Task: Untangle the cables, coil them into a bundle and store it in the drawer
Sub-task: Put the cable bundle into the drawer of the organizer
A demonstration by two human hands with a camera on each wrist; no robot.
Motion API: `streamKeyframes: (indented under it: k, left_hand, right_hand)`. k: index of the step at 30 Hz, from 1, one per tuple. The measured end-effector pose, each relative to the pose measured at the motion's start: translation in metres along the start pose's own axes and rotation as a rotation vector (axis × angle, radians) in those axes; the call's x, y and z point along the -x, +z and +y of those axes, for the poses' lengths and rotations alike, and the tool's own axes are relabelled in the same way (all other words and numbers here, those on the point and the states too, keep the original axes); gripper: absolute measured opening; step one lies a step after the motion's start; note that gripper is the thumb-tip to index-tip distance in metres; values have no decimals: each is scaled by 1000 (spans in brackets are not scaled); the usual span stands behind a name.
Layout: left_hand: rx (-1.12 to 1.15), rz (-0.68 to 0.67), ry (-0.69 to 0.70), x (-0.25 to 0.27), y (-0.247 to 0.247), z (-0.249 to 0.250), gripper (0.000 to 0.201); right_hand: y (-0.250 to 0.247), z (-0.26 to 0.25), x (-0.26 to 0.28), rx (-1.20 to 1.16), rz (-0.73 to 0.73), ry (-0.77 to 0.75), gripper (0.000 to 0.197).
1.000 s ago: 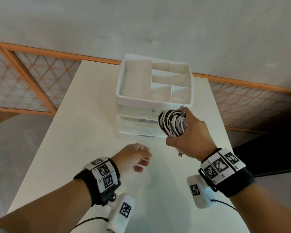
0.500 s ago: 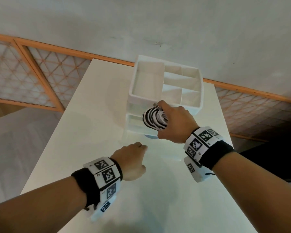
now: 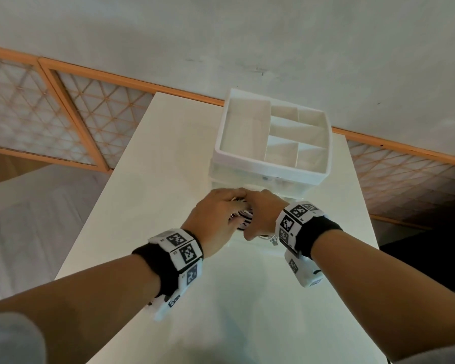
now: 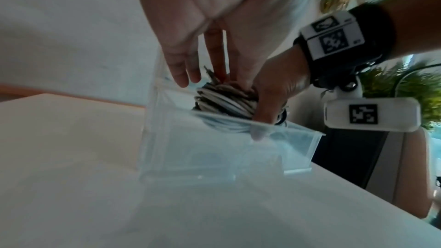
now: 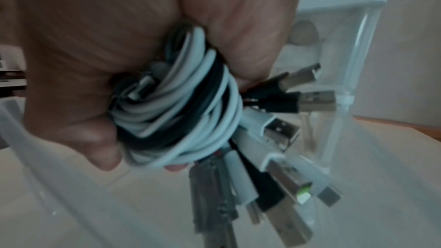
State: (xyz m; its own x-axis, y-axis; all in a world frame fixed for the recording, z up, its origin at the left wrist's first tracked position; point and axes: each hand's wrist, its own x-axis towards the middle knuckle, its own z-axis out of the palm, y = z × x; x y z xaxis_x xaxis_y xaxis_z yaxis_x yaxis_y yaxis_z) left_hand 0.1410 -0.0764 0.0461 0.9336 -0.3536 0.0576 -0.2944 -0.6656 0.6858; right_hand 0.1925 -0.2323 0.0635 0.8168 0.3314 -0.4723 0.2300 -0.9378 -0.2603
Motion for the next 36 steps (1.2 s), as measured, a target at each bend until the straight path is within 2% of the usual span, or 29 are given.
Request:
streamKeyframes:
  k: [5, 9, 12, 14, 16, 18, 19, 22, 24, 29, 33, 36]
  left_hand:
    - [-75, -79, -18, -8, 20, -7, 25]
    - [-189, -152, -44, -16, 28, -10, 28]
    - [-259, -212, -128, -20, 30, -7, 37]
    - [-311, -229, -137, -20, 29, -2, 39]
    - [-376, -242, -101, -22, 28, 0, 36]
    - [-403, -260, -98, -23, 27, 1, 35]
    - [-403, -260, -106, -24, 27, 0, 35]
    - [-386, -241, -102, -24, 28, -2, 35]
    - [-364, -241, -89, -23, 29, -4, 35]
    - [-320, -218, -53, -19, 29, -7, 38]
    - [-294, -187, -2, -12, 26, -8, 42]
    - [-310, -188, -21, -14, 27, -7, 47]
  right_hand:
    - [11, 5, -7, -7, -39, 42, 67]
    - [14, 12, -4, 12, -47, 39, 74]
    - [5, 15, 8, -5, 2, 27, 79]
    - [-4, 16, 23, -22, 80, 16, 73]
    - [-4, 16, 44, -40, 255, -47, 54]
    - [18, 16, 64, -25, 420, -135, 40]
    - [36, 17, 72, 47, 453, -159, 42]
    - [98, 23, 75, 315, 483, -148, 62]
    - [115, 27, 67, 311, 555, -104, 55]
    - [112, 29, 56, 240, 666, -112, 42]
    - [105, 30, 54, 205, 656, -111, 42]
    - [97, 27, 46, 211, 632, -72, 44]
